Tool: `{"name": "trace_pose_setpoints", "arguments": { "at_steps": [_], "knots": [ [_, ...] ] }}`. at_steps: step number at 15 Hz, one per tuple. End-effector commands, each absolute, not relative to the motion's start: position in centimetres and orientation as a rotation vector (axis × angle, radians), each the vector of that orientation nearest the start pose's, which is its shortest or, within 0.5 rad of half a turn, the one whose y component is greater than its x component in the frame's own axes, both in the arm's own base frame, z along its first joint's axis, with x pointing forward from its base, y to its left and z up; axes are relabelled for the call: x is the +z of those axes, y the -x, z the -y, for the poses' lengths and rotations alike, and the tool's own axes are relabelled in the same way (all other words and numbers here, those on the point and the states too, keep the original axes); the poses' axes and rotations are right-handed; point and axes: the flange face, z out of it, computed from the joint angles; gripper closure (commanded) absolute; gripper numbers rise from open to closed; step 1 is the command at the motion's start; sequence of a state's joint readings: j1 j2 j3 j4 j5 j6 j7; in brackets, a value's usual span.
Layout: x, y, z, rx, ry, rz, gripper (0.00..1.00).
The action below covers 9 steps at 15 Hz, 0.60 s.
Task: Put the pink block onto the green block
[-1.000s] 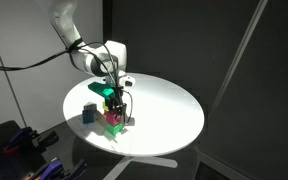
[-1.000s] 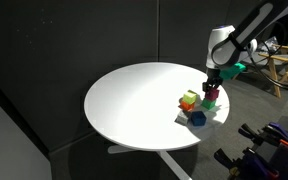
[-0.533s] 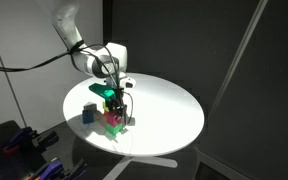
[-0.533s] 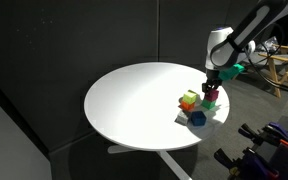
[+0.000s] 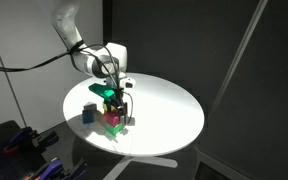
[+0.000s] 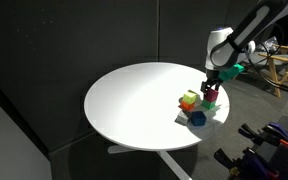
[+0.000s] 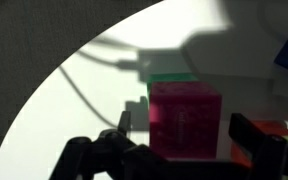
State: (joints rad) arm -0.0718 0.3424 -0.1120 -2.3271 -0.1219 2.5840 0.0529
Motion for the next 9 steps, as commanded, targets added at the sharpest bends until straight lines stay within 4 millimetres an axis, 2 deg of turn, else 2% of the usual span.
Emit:
{"name": "trace_pose_setpoints", "arguments": {
  "at_steps": [1,9],
  "knots": [
    [20.1,-49.7,9.3,0.137,3.229,-0.177,0.0],
    [23.5,-48.3,9.0,0.073,3.211,-0.148,0.0]
  ]
}}
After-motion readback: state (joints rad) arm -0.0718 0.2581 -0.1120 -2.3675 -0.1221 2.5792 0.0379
